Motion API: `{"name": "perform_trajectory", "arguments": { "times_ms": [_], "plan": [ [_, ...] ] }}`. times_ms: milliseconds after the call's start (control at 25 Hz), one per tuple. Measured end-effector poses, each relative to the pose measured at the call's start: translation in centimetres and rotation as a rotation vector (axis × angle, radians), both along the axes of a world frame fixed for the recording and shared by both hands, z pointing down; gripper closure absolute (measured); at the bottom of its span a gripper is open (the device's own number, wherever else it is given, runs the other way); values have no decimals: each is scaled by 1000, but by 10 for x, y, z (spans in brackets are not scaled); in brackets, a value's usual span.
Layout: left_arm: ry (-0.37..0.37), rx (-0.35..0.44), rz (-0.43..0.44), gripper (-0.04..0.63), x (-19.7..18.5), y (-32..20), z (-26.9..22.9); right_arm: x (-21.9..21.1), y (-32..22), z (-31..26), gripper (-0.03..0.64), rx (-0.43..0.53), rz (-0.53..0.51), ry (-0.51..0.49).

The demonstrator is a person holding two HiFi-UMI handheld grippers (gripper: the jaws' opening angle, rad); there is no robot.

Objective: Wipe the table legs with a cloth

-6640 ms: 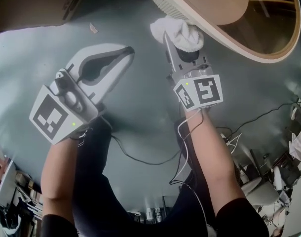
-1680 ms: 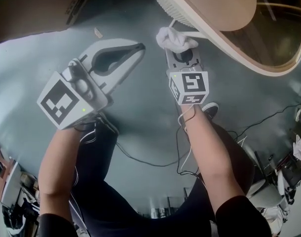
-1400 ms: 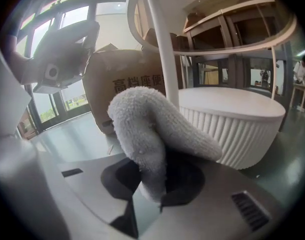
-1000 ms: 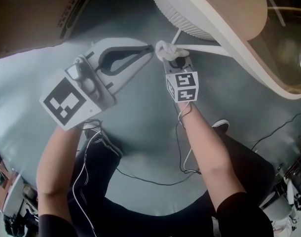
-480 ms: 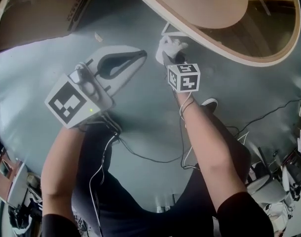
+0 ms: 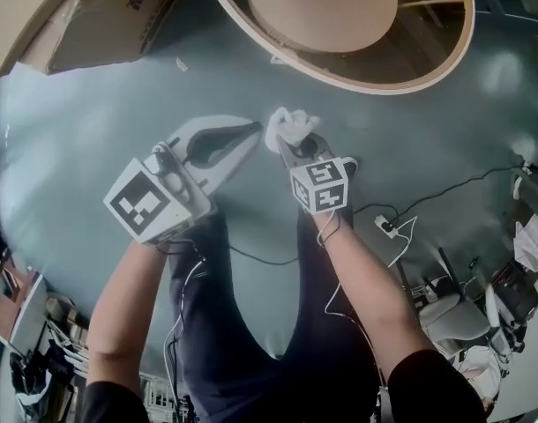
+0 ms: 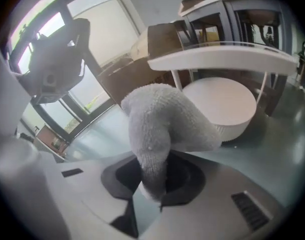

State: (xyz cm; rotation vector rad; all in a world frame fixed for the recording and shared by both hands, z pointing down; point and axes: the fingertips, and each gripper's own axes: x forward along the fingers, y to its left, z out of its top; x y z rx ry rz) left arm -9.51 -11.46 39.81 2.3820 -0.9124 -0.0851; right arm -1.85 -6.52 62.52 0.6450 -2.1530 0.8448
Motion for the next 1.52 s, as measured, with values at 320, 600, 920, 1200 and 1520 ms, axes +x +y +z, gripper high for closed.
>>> {"name": "perform_trajectory", "arguments": {
  "times_ms": [320, 600, 920, 1200, 1520],
  "plan": [
    [1, -7, -44, 591, -8, -3, -30, -44, -40, -91, 542, 224, 13, -158],
    [-2, -35, -48, 591, -22, 1, -4, -51, -87, -55, 541, 301, 98, -128],
    [40, -62, -63, 591, -31, 20, 40, -59, -123, -19, 541, 311, 153, -120],
    [88, -28, -56, 591, -28, 16, 67, -53, -127, 13, 541, 278, 202, -101],
    [5, -57, -58, 591, -47, -1, 151, -48, -130, 95, 541, 251, 197, -80]
  ]
}}
